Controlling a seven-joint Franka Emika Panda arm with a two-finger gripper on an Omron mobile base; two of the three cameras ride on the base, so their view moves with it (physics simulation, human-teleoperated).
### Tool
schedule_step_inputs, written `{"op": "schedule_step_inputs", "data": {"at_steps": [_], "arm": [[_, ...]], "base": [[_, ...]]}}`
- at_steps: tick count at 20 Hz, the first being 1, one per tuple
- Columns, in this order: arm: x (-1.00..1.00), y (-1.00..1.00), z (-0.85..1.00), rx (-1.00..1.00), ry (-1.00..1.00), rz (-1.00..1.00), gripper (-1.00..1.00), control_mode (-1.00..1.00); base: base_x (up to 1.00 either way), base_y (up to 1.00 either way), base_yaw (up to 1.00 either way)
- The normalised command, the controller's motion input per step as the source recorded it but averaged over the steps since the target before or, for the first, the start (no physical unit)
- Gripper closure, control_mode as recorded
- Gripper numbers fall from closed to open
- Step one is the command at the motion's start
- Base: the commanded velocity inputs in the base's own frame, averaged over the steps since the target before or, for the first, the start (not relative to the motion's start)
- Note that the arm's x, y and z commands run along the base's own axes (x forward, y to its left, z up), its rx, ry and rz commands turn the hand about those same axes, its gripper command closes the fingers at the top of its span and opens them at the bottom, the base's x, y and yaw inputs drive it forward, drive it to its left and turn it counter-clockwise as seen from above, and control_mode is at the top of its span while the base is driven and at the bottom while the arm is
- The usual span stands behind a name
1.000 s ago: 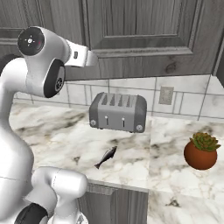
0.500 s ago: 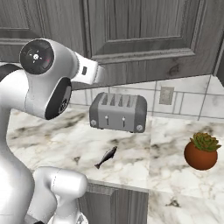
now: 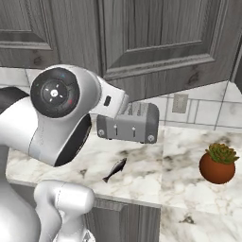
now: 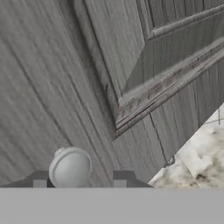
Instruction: Retrieve the tupperware from the cabinet, then place the raw meat into the tupperware to avoid contamination.
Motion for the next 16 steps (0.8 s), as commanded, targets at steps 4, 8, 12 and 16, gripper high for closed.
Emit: {"op": "schedule_step_inputs", "data": {"at_steps": [4,8,12,16], "arm": [[-0.29,-0.07,0.0,0.0,0.0,-0.01,1.0,-1.0],[-0.02,0.04,0.0,0.0,0.0,0.0,-1.0,-1.0],[-0.12,0.0,0.0,0.0,0.0,0.0,-1.0,-1.0],[-0.54,0.0,0.0,0.0,0.0,-0.06,-1.0,-1.0]], "base": [[0.0,0.0,0.0],[0.0,0.0,0.0],[0.0,0.0,0.0],[0.0,0.0,0.0]]}}
